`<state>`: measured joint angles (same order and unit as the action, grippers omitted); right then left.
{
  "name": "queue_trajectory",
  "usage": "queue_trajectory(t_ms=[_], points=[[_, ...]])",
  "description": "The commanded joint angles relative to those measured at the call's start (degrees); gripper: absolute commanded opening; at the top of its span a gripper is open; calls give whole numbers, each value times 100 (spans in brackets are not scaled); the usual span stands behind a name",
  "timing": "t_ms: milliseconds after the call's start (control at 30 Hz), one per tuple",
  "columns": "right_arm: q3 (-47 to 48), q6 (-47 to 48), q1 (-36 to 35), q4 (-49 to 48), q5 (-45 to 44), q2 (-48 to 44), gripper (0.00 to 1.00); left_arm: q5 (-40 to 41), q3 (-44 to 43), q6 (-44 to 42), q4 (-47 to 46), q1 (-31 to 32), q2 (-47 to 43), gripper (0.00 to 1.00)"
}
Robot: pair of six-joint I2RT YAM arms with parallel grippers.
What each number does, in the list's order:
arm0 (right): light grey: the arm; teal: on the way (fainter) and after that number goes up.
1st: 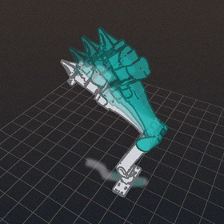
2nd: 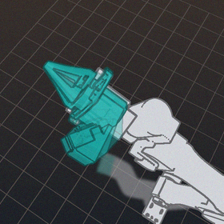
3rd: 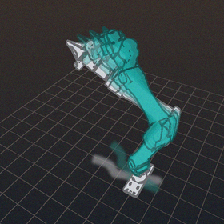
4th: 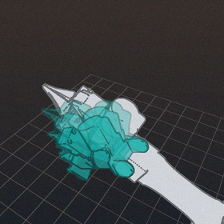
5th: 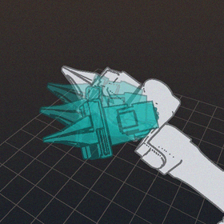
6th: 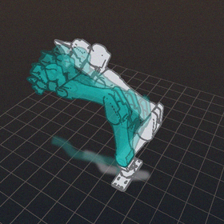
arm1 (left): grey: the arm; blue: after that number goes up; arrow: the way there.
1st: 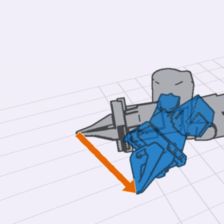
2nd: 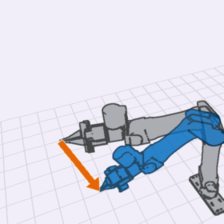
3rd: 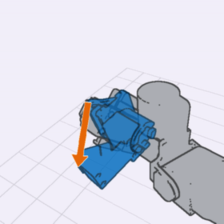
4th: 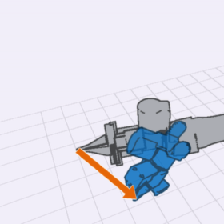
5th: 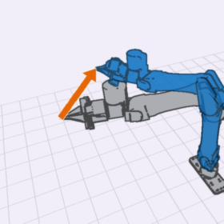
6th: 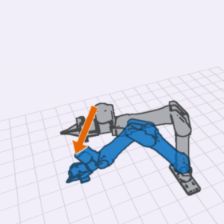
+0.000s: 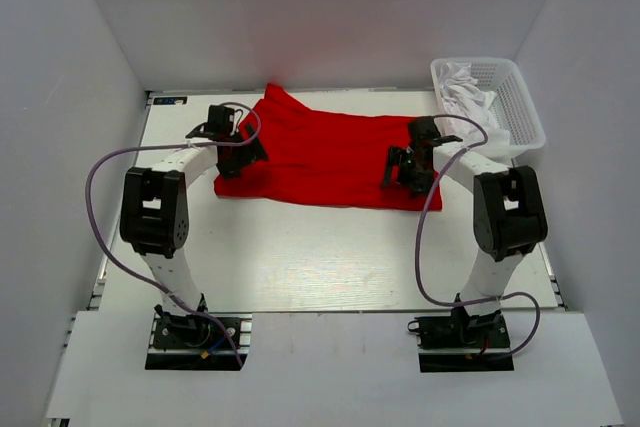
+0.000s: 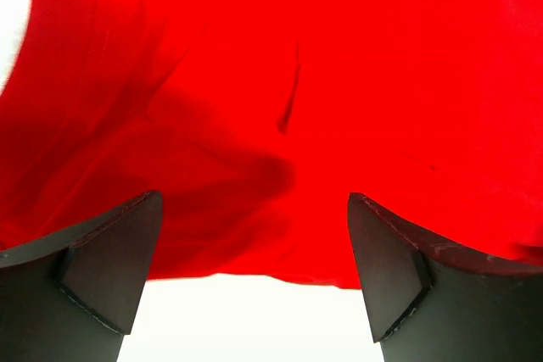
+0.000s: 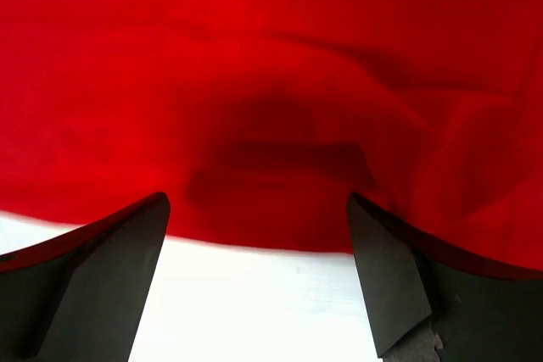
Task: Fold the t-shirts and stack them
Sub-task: Fold the flattened tshirt in 1/3 of the way
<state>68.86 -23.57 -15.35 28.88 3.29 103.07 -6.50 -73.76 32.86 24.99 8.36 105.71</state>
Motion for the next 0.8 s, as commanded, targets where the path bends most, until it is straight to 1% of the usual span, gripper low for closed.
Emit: queue_trajectory(t_ms=[0, 33, 100, 133, 167, 233, 267, 333, 400, 467, 533, 600, 667, 700, 767], points=[[513, -235, 85, -339, -302, 239, 90, -150, 10, 124, -232, -10, 125, 100], [697, -340, 111, -287, -685, 388, 90, -150, 10, 124, -162, -10, 195, 100], [1161, -420, 190, -51, -943, 643, 90, -150, 10, 177, -101, -71, 318, 100], [1234, -490, 226, -32, -1179, 758, 90, -150, 10, 177, -100, -71, 319, 100], [1279, -508, 295, -84, -1303, 802, 90, 103, 10, 177, 31, -71, 319, 100], [1305, -543, 418, -417, -1322, 838, 90, 359, 63, 124, 146, -71, 319, 100], [1331, -552, 454, -480, -1322, 847, 90, 360, 115, 124, 216, -71, 319, 100], [1576, -543, 498, -437, -1340, 899, 90, 552, 185, 124, 216, -71, 257, 100], [1709, -561, 498, -279, -1559, 882, 90, 606, 238, 124, 269, -71, 187, 100], [1780, -482, 498, -130, -1542, 803, 90, 606, 239, 124, 269, -71, 187, 100], [1553, -377, 463, -146, -1376, 585, 90, 606, 300, 124, 269, -71, 125, 100], [1350, -192, 376, -278, -1008, 408, 90, 606, 300, 124, 269, -71, 73, 100], [781, -148, 332, -506, -743, 58, 90, 606, 370, 185, 269, -71, -6, 100], [630, -104, 297, -741, -394, 3, 90, 606, 449, 246, 321, -71, -7, 100], [69, -165, 261, -788, -92, -111, 90, 677, 625, 317, 383, -71, -251, 100]])
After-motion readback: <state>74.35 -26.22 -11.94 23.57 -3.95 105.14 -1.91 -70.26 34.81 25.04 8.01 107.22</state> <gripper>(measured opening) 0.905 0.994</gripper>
